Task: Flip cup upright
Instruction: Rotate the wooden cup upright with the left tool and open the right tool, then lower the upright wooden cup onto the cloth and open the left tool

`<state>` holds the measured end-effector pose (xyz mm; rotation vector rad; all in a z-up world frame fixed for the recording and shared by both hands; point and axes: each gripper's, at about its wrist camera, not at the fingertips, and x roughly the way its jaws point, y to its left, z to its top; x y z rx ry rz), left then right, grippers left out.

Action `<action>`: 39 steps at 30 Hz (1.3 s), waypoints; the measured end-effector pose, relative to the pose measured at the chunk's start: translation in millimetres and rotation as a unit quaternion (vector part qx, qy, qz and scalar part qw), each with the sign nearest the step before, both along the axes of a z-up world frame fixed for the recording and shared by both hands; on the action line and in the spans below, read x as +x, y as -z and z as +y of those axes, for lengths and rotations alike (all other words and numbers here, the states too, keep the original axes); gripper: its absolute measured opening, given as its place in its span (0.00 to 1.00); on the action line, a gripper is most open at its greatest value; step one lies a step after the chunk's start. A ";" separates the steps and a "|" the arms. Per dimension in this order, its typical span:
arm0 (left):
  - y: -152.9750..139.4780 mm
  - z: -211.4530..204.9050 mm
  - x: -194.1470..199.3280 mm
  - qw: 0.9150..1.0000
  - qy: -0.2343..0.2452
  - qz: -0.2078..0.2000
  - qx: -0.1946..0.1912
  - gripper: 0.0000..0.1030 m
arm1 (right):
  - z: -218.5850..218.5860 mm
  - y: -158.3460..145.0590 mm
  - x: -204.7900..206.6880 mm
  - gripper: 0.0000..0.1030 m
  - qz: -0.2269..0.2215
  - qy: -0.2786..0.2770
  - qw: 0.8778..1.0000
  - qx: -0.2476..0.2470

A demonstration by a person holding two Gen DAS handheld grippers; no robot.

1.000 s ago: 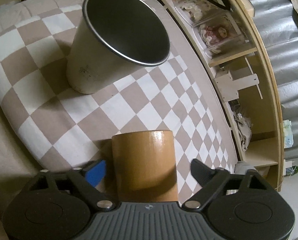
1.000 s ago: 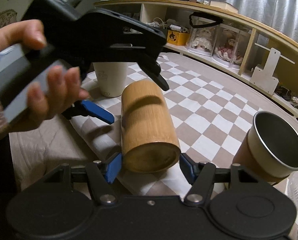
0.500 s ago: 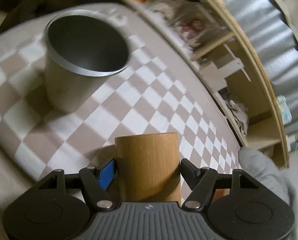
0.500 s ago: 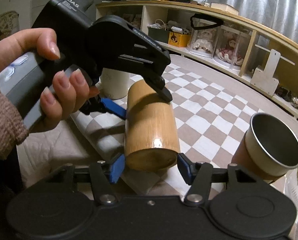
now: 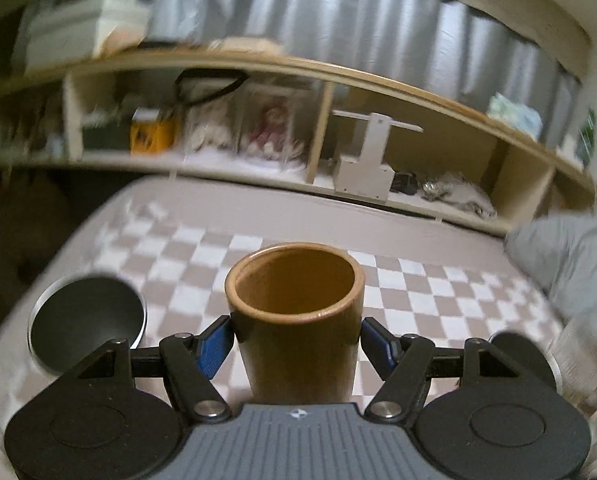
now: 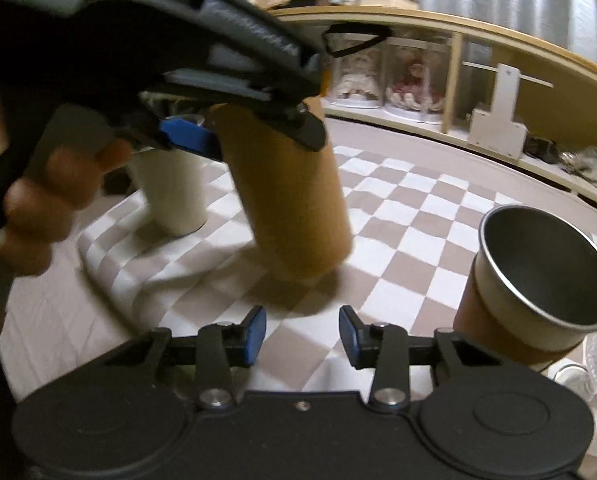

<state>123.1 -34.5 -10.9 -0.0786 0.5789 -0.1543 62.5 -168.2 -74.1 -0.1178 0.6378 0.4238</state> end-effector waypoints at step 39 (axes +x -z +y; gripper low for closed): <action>-22.3 14.0 -86.3 0.997 0.036 -0.062 0.005 0.91 | -44.2 -54.0 -45.8 0.46 -0.080 0.120 0.989 0.045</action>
